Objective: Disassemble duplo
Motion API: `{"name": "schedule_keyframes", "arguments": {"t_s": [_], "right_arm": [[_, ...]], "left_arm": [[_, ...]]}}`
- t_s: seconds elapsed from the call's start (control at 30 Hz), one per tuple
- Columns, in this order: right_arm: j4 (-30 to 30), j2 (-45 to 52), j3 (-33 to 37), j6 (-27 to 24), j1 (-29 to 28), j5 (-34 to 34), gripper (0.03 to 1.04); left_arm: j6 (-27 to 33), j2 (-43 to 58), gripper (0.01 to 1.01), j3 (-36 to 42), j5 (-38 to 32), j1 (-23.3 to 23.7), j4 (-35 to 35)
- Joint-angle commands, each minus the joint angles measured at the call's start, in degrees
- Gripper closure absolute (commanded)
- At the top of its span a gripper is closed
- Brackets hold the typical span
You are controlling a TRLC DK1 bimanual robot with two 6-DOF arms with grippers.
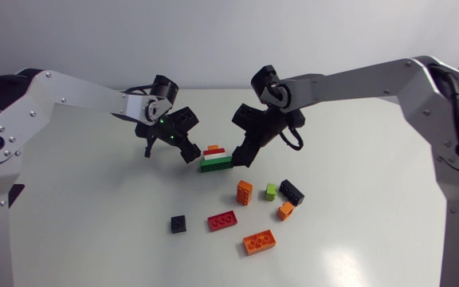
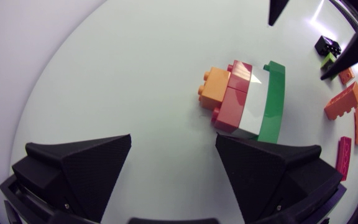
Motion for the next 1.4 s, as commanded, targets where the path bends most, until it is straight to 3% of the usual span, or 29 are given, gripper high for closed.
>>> {"name": "schedule_keyframes", "arguments": {"t_s": [0.0,0.2,0.4,0.73,1.37], "right_arm": [[-2.0,2.4,4.1,-0.8,0.4,-0.6,0.07],[-3.6,2.1,5.8,0.8,1.2,-0.6,0.07],[-2.8,1.4,3.5,1.6,0.5,-0.4,0.07],[-2.1,2.0,0.6,3.5,1.9,1.7,0.07],[-2.4,6.8,1.7,2.4,1.7,3.4,0.09]], "left_arm": [[0.7,-2.0,0.082,-2.9,1.3,-0.3,-0.5],[0.6,-3.8,0.082,-3.7,3.7,-3.8,-3.7],[0.1,-7.4,0.082,-3.5,11.3,-6.1,-6.6],[1.5,-5.2,0.082,-1.2,11.8,0.6,-6.3],[3.8,-6.6,0.082,-4.4,12.0,1.3,-6.1]]}}
